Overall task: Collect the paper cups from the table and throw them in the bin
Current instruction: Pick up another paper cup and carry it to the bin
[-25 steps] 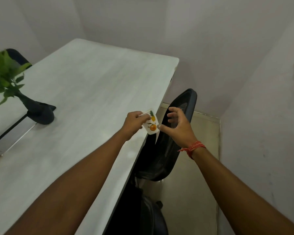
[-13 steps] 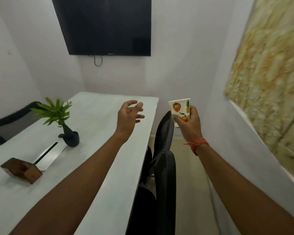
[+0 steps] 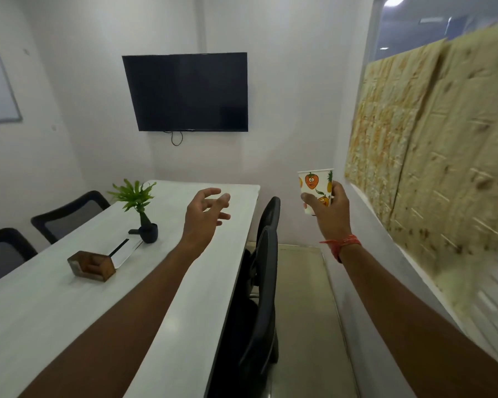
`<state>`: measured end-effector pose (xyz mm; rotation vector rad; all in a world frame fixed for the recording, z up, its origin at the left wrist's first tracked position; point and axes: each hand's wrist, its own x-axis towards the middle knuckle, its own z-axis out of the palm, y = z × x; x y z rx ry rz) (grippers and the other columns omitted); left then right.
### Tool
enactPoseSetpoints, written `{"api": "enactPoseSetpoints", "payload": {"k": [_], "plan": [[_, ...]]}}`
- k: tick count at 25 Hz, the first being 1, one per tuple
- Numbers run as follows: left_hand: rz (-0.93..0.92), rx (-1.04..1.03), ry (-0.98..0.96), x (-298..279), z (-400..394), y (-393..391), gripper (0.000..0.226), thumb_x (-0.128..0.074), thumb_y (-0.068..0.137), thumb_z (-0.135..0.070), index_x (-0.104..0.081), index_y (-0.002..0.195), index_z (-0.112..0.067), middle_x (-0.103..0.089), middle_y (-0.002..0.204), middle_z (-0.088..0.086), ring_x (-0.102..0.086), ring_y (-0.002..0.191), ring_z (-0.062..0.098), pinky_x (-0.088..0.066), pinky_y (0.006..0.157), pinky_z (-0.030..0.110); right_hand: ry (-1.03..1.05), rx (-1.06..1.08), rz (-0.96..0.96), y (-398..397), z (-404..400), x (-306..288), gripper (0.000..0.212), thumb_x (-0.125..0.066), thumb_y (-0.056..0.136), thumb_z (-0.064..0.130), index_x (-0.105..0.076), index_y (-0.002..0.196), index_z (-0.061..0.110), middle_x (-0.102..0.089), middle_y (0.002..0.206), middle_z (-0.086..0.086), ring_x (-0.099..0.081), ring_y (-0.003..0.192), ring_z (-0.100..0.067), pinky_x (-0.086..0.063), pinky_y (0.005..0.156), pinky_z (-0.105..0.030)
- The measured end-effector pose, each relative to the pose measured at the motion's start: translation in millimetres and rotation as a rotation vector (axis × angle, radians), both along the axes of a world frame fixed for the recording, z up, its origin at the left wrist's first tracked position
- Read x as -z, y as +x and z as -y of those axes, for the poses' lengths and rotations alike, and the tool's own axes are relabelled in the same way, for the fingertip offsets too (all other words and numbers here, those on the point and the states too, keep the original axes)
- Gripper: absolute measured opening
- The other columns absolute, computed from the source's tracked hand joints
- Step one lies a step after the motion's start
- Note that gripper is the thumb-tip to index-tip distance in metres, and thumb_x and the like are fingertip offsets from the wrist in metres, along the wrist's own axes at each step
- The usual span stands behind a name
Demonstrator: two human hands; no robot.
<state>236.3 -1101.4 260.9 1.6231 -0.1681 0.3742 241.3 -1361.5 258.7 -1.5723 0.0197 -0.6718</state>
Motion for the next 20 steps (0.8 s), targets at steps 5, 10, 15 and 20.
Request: {"api": "enactPoseSetpoints", "payload": {"k": [5,10,15,20], "plan": [[0.020,0.029,0.031,-9.6,-8.1,-110.9,0.036,-0.062,0.092,-0.039,-0.059,0.120,-0.017,-0.071,0.102,0.008,-0.073,0.082,0.024,-0.056,0.077,0.037,-0.042,0.047,-0.005,-128.7,-19.4,-5.2,0.054,-0.076,0.083,0.017,-0.051,0.130,0.009,-0.063,0.127,-0.010,-0.064,0.108,-0.024,-0.053,0.071,-0.013],[0.097,0.092,-0.008,-14.4,-38.4,-221.4,0.027,-0.059,0.094,-0.037,-0.061,0.114,-0.019,-0.072,0.098,0.008,-0.073,0.081,0.027,-0.058,0.078,0.038,-0.061,0.109,0.032,-266.1,-63.3,-11.8,0.051,-0.077,0.082,0.014,-0.054,0.127,0.006,-0.064,0.116,-0.006,-0.063,0.097,-0.016,-0.053,0.066,-0.010],[0.096,0.126,-0.008,-2.2,-94.5,-341.0,0.021,-0.061,0.094,-0.032,-0.063,0.110,-0.019,-0.072,0.096,0.010,-0.072,0.080,0.028,-0.057,0.078,0.039,0.012,0.112,0.019,-401.1,-132.0,0.4,0.050,-0.076,0.083,0.013,-0.054,0.128,0.007,-0.064,0.117,-0.006,-0.064,0.098,-0.016,-0.055,0.069,-0.011],[0.091,0.022,-0.059,-8.2,-169.1,-465.6,0.014,-0.062,0.093,-0.028,-0.065,0.104,-0.022,-0.072,0.091,0.010,-0.069,0.076,0.026,-0.053,0.073,0.036,0.010,-0.049,0.021,-497.4,-218.2,-5.9,0.050,-0.077,0.081,0.013,-0.055,0.126,0.005,-0.066,0.115,-0.007,-0.064,0.091,-0.009,-0.054,0.066,-0.011]]}}
